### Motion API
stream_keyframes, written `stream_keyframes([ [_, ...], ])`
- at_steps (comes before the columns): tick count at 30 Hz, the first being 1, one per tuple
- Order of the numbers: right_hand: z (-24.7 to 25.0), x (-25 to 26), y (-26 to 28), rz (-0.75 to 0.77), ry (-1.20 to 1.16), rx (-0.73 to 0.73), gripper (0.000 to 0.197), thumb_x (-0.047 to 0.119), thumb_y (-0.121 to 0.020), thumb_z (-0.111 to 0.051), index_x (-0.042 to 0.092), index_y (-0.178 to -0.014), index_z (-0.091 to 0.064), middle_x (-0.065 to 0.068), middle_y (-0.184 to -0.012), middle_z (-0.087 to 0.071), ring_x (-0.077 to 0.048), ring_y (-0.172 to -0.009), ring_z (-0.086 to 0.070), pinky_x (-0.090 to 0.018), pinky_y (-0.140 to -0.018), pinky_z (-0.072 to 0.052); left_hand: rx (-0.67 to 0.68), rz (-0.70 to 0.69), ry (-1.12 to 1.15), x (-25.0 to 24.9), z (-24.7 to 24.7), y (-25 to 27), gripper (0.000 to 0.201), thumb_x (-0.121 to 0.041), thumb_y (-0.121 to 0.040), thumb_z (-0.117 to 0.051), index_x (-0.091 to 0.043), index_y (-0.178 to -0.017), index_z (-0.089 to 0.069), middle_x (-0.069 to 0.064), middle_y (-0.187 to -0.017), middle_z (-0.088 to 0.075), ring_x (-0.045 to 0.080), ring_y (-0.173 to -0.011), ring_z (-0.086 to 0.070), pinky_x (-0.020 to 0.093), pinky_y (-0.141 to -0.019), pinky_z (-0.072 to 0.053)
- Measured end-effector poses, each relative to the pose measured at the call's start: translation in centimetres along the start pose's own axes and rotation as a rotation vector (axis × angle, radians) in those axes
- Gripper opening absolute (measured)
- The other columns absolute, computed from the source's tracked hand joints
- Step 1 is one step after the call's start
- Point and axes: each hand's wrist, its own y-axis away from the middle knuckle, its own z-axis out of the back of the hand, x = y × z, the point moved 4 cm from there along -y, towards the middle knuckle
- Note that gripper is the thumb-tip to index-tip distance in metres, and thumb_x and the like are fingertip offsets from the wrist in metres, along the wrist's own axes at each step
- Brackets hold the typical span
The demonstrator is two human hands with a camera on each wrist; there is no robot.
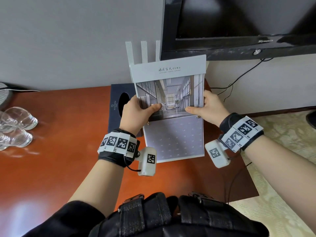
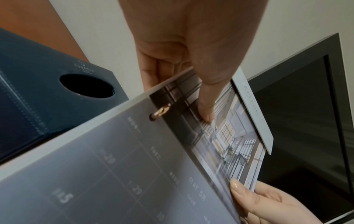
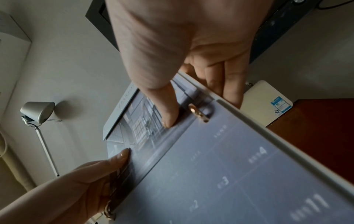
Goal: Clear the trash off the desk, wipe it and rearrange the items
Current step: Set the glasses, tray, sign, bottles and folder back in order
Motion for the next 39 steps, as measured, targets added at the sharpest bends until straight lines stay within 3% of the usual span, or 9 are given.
stream_keyframes([
  [4, -0.7, 0.5, 1.0, -0.011, -0.006, 0.003, 0.132, 0.09, -0.027, -0.066, 0.016, -0.134, -0.045, -0.003, -0.132, -0.057, -0.021, -0.114, -0.058, -0.045, -0.085, -0.056, 0.054, -0.017, 0.01, 0.6, 1.2, 0.4, 0.049, -0.042, -0.075, -0.076, -0.01, -0.057, -0.044, 0.0, -0.049, -0.05, 0.013, -0.047, -0.047, 0.024, -0.051, -0.035],
  [10, -2.0, 2.1, 2.9, -0.041, -0.005, 0.012, 0.119, 0.083, -0.029, -0.072, 0.017, -0.126, -0.053, 0.0, -0.122, -0.064, -0.02, -0.107, -0.062, -0.048, -0.085, -0.055, 0.111, -0.003, -0.015, 1.9, 3.3, 1.2, 0.058, -0.05, -0.074, -0.073, 0.004, -0.065, -0.056, 0.009, -0.056, -0.059, 0.016, -0.052, -0.055, 0.025, -0.051, -0.039],
  [14, -3.9, 4.9, 4.1, -0.041, 0.046, 0.019, 0.114, 0.081, -0.028, -0.072, 0.011, -0.117, -0.058, -0.005, -0.113, -0.066, -0.024, -0.101, -0.064, -0.048, -0.081, -0.056, 0.092, 0.009, -0.057, 2.8, 6.2, 1.8, 0.05, -0.05, -0.073, -0.074, -0.006, -0.062, -0.053, 0.003, -0.055, -0.057, 0.013, -0.052, -0.053, 0.022, -0.049, -0.035],
  [17, -5.9, 6.8, 4.7, -0.04, 0.055, 0.032, 0.129, 0.085, -0.024, -0.069, 0.01, -0.127, -0.052, -0.008, -0.124, -0.062, -0.028, -0.109, -0.061, -0.049, -0.086, -0.055, 0.061, 0.013, -0.064, 3.5, 8.9, 2.4, 0.048, -0.047, -0.073, -0.076, -0.011, -0.057, -0.048, 0.003, -0.053, -0.057, 0.015, -0.05, -0.054, 0.023, -0.049, -0.038],
  [22, -9.8, 10.7, 5.5, -0.005, 0.062, 0.079, 0.132, 0.085, -0.026, -0.069, 0.007, -0.13, -0.049, -0.012, -0.128, -0.059, -0.032, -0.111, -0.059, -0.049, -0.088, -0.053, 0.016, 0.021, -0.056, 5.1, 14.0, 3.6, 0.047, -0.044, -0.074, -0.076, -0.008, -0.057, -0.052, 0.011, -0.058, -0.062, 0.018, -0.053, -0.055, 0.026, -0.055, -0.041],
  [26, -13.5, 14.1, 6.2, 0.028, 0.079, 0.102, 0.116, 0.077, -0.034, -0.069, 0.007, -0.125, -0.052, -0.013, -0.124, -0.061, -0.031, -0.106, -0.062, -0.047, -0.086, -0.055, -0.048, 0.05, -0.062, 7.3, 18.3, 4.7, 0.044, -0.043, -0.074, -0.076, -0.014, -0.058, -0.047, 0.002, -0.057, -0.058, 0.013, -0.053, -0.053, 0.024, -0.052, -0.039],
  [30, -17.3, 17.2, 7.1, 0.069, 0.075, 0.123, 0.098, 0.07, -0.039, -0.071, 0.008, -0.112, -0.057, -0.009, -0.111, -0.065, -0.025, -0.092, -0.066, -0.044, -0.08, -0.056, -0.078, 0.06, -0.048, 9.8, 22.4, 5.7, 0.044, -0.045, -0.073, -0.076, -0.009, -0.062, -0.052, 0.005, -0.059, -0.06, 0.015, -0.053, -0.054, 0.026, -0.054, -0.042],
  [35, -21.7, 20.4, 7.7, 0.111, 0.034, 0.159, 0.094, 0.056, -0.054, -0.081, 0.006, -0.128, -0.051, -0.011, -0.128, -0.058, -0.019, -0.093, -0.066, -0.035, -0.075, -0.058, -0.114, 0.083, -0.055, 13.0, 26.8, 6.4, 0.047, -0.046, -0.072, -0.076, -0.014, -0.055, -0.046, -0.002, -0.051, -0.053, 0.015, -0.051, -0.052, 0.024, -0.051, -0.037],
  [39, -24.1, 22.3, 8.0, 0.103, 0.025, 0.189, 0.127, 0.081, -0.033, -0.072, 0.008, -0.134, -0.047, -0.011, -0.133, -0.056, -0.028, -0.107, -0.062, -0.047, -0.086, -0.055, -0.148, 0.09, -0.048, 14.6, 29.4, 6.8, 0.046, -0.044, -0.073, -0.076, -0.013, -0.056, -0.046, 0.001, -0.052, -0.054, 0.015, -0.051, -0.052, 0.025, -0.052, -0.038],
])
